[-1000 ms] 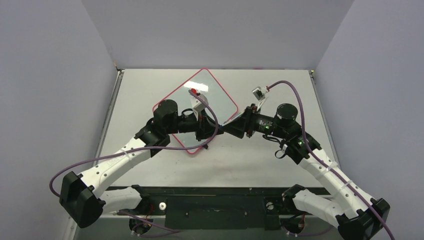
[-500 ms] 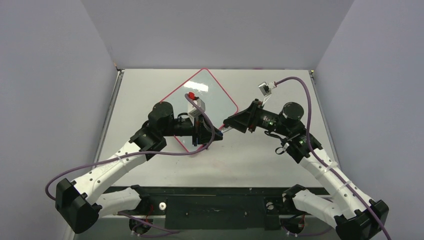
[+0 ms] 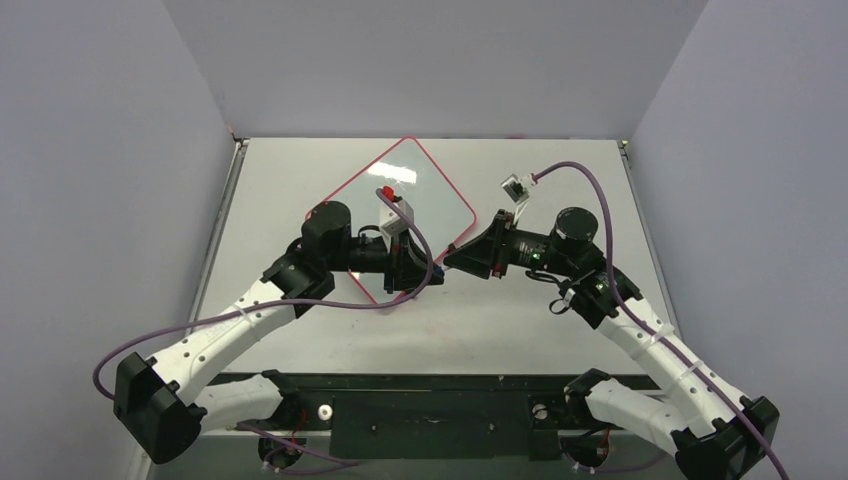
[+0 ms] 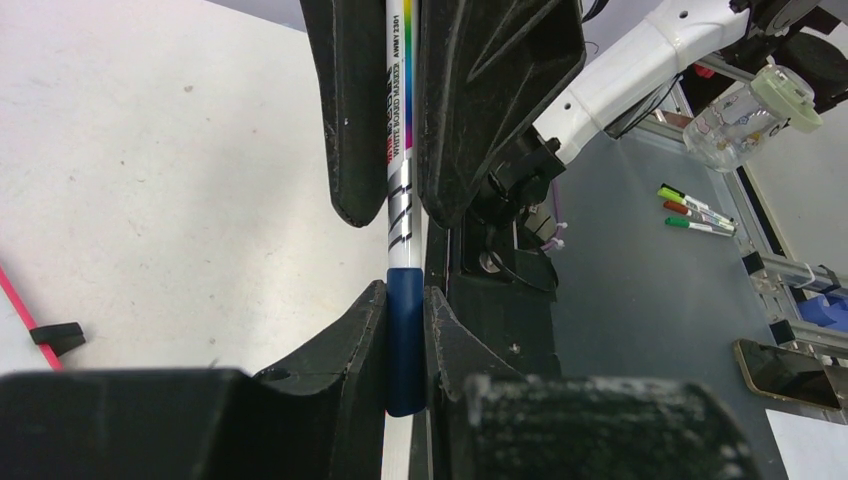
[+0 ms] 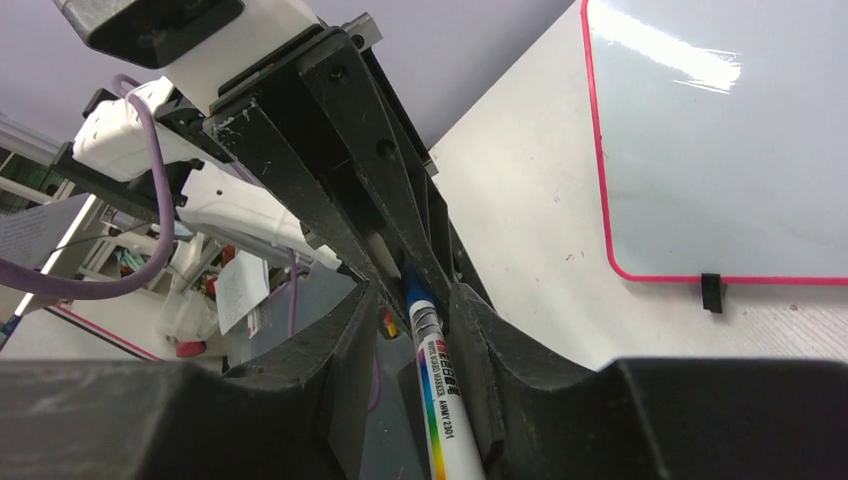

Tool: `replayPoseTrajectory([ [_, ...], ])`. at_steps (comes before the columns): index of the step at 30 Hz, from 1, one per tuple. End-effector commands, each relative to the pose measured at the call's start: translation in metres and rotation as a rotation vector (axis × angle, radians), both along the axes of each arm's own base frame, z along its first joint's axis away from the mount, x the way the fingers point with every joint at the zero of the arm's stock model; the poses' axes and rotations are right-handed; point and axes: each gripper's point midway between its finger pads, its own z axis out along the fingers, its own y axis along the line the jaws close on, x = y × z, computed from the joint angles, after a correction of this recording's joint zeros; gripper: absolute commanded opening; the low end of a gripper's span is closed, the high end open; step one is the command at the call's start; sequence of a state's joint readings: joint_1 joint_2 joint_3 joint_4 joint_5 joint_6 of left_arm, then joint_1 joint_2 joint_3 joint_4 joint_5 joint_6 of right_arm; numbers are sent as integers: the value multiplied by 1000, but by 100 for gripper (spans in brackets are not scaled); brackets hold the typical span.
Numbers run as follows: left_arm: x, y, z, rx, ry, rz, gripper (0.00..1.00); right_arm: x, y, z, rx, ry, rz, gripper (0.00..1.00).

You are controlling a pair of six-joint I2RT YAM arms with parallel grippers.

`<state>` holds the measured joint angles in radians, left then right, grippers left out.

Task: Write a sentence on the whiteboard
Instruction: Open the pen cap of the whiteboard marker.

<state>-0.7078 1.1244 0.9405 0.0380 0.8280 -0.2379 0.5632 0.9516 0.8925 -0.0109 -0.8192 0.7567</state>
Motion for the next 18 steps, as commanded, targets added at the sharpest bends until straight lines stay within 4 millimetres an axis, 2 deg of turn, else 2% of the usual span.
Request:
replayPoseTrajectory([
  [1,0,0,17,-17,-48,-29,0,-8,0,9,-11,-66,34,29],
  [10,-2,3,12,12,-33,-36,0,-9,0,1,-44,-67,32,26],
  [18,-1,2,9,21,-26,-39,0,-10,2,-2,-51,-60,41,15],
])
